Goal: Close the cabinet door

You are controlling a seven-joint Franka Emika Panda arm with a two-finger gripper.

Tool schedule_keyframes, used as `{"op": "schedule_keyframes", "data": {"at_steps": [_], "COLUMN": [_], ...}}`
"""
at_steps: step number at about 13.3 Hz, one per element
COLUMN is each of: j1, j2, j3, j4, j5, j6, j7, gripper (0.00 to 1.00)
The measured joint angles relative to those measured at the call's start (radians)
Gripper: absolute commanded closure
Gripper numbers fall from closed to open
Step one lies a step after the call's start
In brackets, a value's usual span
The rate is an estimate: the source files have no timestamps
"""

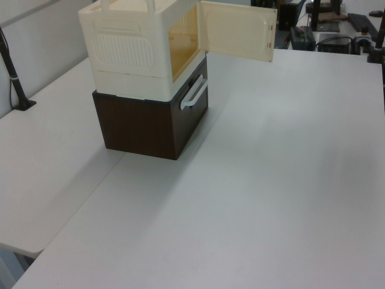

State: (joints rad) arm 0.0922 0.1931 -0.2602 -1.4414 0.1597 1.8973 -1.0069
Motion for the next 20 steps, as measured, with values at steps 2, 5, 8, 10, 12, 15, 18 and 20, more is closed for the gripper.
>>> {"op": "schedule_keyframes", "data": {"at_steps": [2,5,8,10,12,15,18,20], "j1": [0.031,0.089,0.131,0.157,0.179,0.219,0.237,0.240], "j2": [-0.002,-0.002,0.003,0.020,0.042,0.099,0.144,0.157], "j3": [0.033,0.038,0.039,0.039,0.039,0.040,0.040,0.040], "j4": [0.015,0.029,0.029,0.029,0.028,0.026,0.026,0.026], "j5": [0.006,0.028,0.028,0.028,0.028,0.028,0.028,0.028], "j6": [0.000,0.007,0.059,0.105,0.186,0.390,0.549,0.595], "j7": [0.136,0.318,0.441,0.477,0.523,0.656,0.788,0.822], "gripper": [0.88,0.94,0.98,0.97,0.96,0.94,0.94,0.93]}}
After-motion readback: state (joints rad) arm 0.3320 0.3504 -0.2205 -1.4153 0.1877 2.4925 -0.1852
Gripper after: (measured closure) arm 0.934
